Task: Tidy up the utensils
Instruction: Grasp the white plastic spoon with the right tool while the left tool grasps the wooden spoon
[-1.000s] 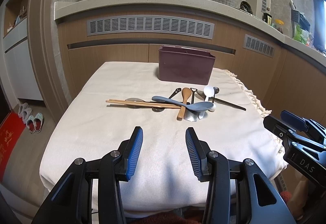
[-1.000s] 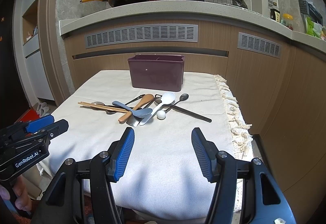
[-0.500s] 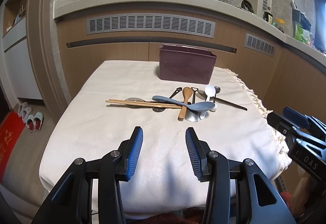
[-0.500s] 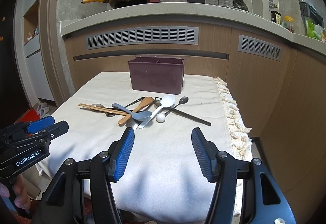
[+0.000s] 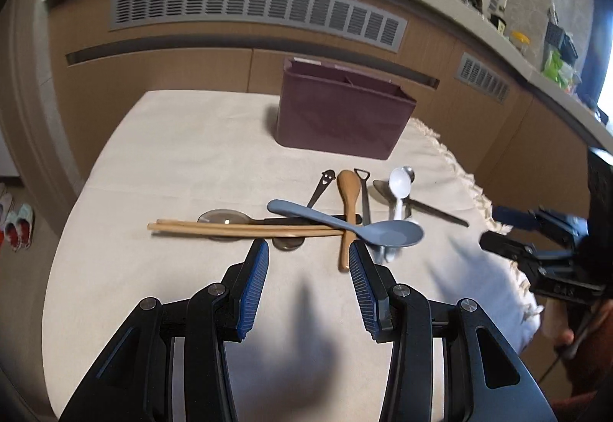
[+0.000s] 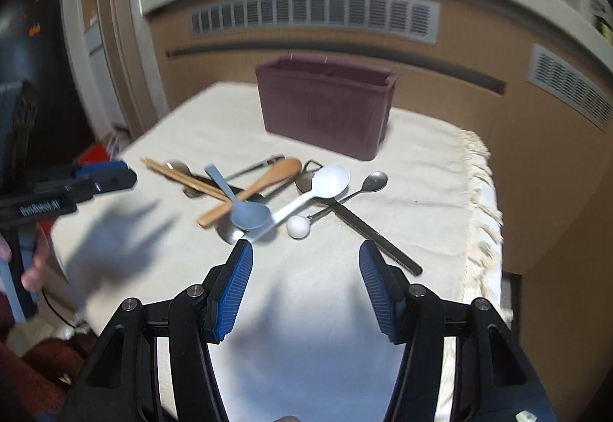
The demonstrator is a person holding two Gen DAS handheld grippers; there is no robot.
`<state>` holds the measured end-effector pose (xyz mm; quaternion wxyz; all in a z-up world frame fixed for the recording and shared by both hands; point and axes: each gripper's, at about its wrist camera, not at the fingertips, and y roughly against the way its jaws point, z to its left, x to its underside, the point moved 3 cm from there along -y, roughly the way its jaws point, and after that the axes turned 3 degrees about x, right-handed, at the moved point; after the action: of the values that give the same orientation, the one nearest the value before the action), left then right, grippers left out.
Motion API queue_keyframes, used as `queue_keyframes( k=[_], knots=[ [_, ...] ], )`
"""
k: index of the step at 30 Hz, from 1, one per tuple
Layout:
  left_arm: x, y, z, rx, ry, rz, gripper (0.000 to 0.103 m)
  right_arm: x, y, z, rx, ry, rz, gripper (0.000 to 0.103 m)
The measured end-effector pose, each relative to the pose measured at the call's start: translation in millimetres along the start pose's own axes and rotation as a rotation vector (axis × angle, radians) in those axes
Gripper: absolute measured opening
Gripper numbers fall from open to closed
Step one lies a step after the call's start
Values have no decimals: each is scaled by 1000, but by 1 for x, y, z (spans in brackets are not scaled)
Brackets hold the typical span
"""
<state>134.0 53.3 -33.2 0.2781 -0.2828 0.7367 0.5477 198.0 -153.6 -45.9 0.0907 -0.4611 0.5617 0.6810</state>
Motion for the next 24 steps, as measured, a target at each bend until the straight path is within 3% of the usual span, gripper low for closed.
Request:
queue_keyframes(
  k=[3,7,11,14,15,17,18,22,24],
  knots=[
    [-3,-15,-1,4,-25,17,45,-15,-27,-5,19,-8,26,53],
    [-6,-24,10,15,41,-15,45,-38,-70,-18,-3,-193,84,53],
    [-6,-20,28,-38,52,-50,45,-51,-115,-17,83,-286,144,51],
    [-7,-15,49,-61,81,-52,45,-55,-140,-12,157,-285,215,43],
    [-8,-13,57,-68,101,-55,45,-58,-140,-10,184,-273,207,29],
    [-8,-8,74,-81,149,-61,45,-68,-136,-6,146,-239,199,23],
    [-7,-7,79,-87,163,-61,46,-74,-128,-3,121,-216,172,23],
    [-8,-12,88,-70,199,-17,47,-98,-91,5,161,-61,52,22],
    [-12,-17,82,-55,185,5,47,-103,-73,1,123,-48,23,22]
  ],
)
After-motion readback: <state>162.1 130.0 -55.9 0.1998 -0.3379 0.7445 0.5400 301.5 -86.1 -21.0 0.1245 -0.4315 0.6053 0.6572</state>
